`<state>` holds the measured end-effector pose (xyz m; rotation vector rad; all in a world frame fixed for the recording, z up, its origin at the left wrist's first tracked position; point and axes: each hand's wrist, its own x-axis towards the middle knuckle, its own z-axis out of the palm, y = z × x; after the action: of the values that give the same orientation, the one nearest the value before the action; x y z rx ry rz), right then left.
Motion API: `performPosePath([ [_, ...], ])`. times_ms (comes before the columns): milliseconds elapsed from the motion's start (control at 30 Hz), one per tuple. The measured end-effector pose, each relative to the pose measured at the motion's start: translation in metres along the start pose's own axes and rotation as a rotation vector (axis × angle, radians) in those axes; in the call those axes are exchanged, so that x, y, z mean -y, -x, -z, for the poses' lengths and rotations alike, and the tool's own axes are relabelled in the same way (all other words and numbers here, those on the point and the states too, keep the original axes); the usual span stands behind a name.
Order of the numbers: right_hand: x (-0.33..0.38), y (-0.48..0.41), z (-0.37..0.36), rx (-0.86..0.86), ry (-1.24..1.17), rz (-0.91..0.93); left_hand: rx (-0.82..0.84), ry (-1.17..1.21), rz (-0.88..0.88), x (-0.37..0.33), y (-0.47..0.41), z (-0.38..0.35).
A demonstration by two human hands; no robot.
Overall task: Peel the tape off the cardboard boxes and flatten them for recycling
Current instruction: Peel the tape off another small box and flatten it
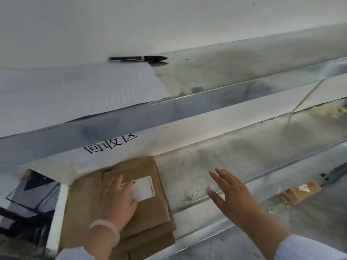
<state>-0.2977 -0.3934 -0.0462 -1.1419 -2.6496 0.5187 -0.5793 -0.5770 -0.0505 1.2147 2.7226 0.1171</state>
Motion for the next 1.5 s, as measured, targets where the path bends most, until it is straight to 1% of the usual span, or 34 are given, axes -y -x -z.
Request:
performPosePath([
  [100,-0.052,0.017,0.034,-0.038,0.058,-0.013,-0.075,0.036,-0.159,-0.090,-0.003,0.004],
  [233,-0.135,0.047,0.087,-0.086,0.164,-0.037,-0.174,0.066,-0.459,-0.245,0.009,0.005],
  [333,-0.202,0.069,0.134,-0.134,0.219,-0.086,-0.322,0.150,-0.678,-0.358,0.022,0.005],
  [400,-0.248,0.083,0.167,-0.182,0.246,-0.145,-0.310,0.197,-0.756,-0.430,0.029,0.007],
  [467,-0.290,0.096,0.199,-0.226,0.259,-0.227,-0.283,0.187,-0.822,-0.495,0.034,0.006],
  [533,-0.326,0.109,0.225,-0.259,0.276,-0.305,-0.264,0.185,-0.894,-0.550,0.037,0.000],
  [633,-0.368,0.117,0.260,-0.321,0.251,-0.390,-0.264,0.241,-0.971,-0.620,0.040,-0.002],
  [767,-0.425,0.111,0.297,-0.366,0.284,-0.441,-0.259,0.227,-1.003,-0.702,0.026,-0.011],
  [867,-0.476,0.101,0.309,-0.341,0.262,-0.502,-0.216,0.178,-1.017,-0.756,0.000,-0.029],
  [1000,-0.551,0.070,0.323,-0.324,0.243,-0.569,-0.165,0.189,-1.024,-0.828,-0.044,-0.046],
  [1100,-0.603,0.041,0.336,-0.316,0.234,-0.587,-0.128,0.199,-1.038,-0.878,-0.077,-0.055],
  [1233,-0.665,0.010,0.355,-0.344,0.230,-0.630,-0.117,0.232,-1.035,-0.947,-0.118,-0.052],
  [1367,-0.707,-0.017,0.366,-0.358,0.144,-0.630,-0.059,0.263,-1.045,-1.002,-0.139,-0.054],
  [1433,-0.727,-0.035,0.376,-0.352,0.074,-0.649,0.000,0.304,-1.007,-1.024,-0.149,-0.058],
  [1500,-0.751,-0.054,0.387,-0.316,0.007,-0.680,0.096,0.414,-0.916,-1.045,-0.162,-0.061],
])
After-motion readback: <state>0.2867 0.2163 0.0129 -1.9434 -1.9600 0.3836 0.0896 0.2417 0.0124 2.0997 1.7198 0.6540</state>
